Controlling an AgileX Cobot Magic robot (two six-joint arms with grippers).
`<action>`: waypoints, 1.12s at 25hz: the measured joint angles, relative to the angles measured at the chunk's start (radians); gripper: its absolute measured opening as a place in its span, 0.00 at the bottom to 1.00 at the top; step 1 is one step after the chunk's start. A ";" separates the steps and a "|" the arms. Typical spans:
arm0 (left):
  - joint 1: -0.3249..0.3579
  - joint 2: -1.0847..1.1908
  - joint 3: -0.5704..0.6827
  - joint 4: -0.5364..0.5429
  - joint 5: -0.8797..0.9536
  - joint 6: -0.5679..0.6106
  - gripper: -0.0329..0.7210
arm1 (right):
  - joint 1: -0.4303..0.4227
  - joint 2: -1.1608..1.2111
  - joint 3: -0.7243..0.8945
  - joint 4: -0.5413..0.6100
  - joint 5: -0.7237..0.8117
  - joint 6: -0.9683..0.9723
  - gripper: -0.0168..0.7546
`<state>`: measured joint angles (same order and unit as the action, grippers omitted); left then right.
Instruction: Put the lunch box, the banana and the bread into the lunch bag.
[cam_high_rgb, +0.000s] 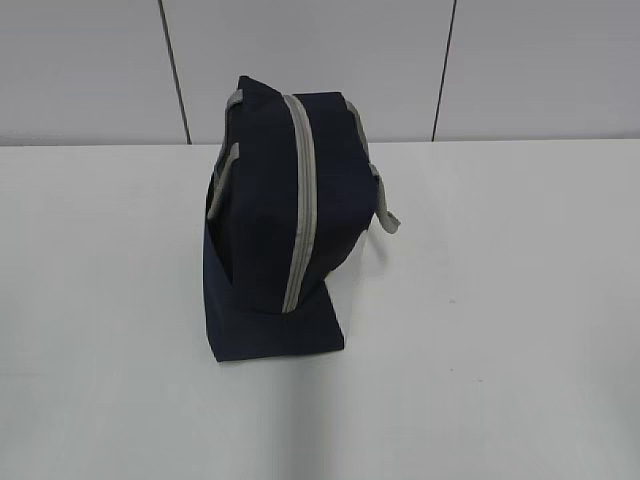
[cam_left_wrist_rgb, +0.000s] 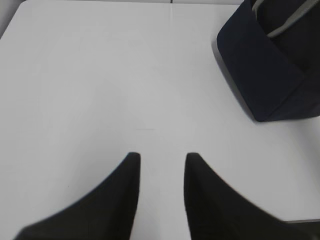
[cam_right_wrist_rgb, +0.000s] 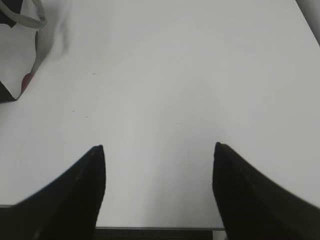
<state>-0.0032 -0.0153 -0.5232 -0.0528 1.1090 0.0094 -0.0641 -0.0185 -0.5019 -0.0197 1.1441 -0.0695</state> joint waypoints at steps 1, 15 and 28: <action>0.000 0.000 0.000 0.000 0.000 0.000 0.36 | 0.000 0.000 0.000 0.000 0.000 0.000 0.67; 0.000 0.000 0.000 0.000 0.000 0.000 0.36 | 0.000 0.000 0.000 0.000 0.000 0.000 0.67; 0.000 0.000 0.000 0.000 0.000 0.000 0.35 | 0.000 0.000 0.000 0.000 0.000 0.002 0.66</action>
<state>-0.0032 -0.0153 -0.5232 -0.0528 1.1090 0.0094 -0.0641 -0.0185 -0.5019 -0.0197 1.1441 -0.0672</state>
